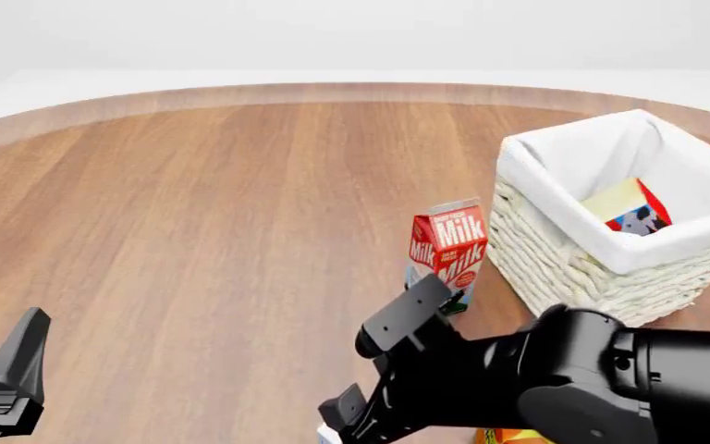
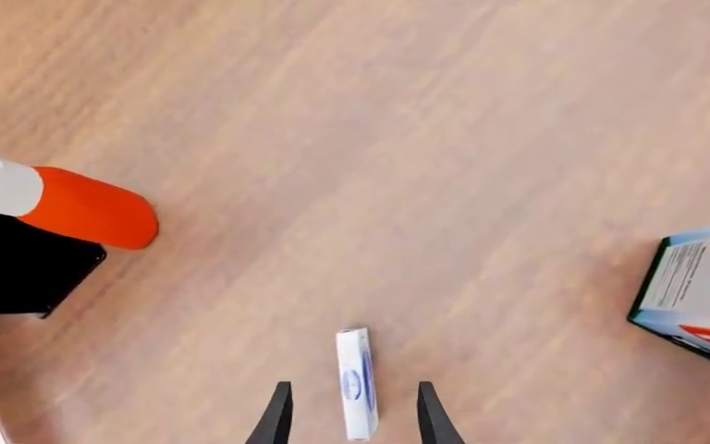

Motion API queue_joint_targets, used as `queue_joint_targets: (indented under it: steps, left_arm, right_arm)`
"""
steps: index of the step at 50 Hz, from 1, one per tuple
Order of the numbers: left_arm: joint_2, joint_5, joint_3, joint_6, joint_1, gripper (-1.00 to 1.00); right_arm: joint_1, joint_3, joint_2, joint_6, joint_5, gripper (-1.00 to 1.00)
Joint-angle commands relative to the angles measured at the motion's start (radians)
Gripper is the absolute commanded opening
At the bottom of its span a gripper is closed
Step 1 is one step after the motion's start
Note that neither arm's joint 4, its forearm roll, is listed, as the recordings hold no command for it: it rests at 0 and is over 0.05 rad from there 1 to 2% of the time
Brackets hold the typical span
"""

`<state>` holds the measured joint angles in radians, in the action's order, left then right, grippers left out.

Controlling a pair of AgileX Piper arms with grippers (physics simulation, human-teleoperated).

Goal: Pick up the cream cheese box and the butter, and put them in the basket.

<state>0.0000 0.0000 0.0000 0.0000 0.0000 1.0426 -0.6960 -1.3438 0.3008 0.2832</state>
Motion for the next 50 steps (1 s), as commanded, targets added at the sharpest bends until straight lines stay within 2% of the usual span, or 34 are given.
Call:
queue_joint_targets:
  steps: [1, 24, 50]
  left_arm:
    - [0.0, 0.0, 0.0, 0.0, 0.0, 1.0]
    - [0.0, 0.0, 0.0, 0.0, 0.0, 1.0]
    - [0.0, 0.0, 0.0, 0.0, 0.0, 1.0]
  right_arm:
    - [-0.006, 0.022, -0.026, 0.009, -0.04, 1.0]
    - [0.011, 0.048, -0.097, 0.038, -0.118, 1.0]
    - [0.01, 0.048, -0.146, 0.019, -0.128, 1.0]
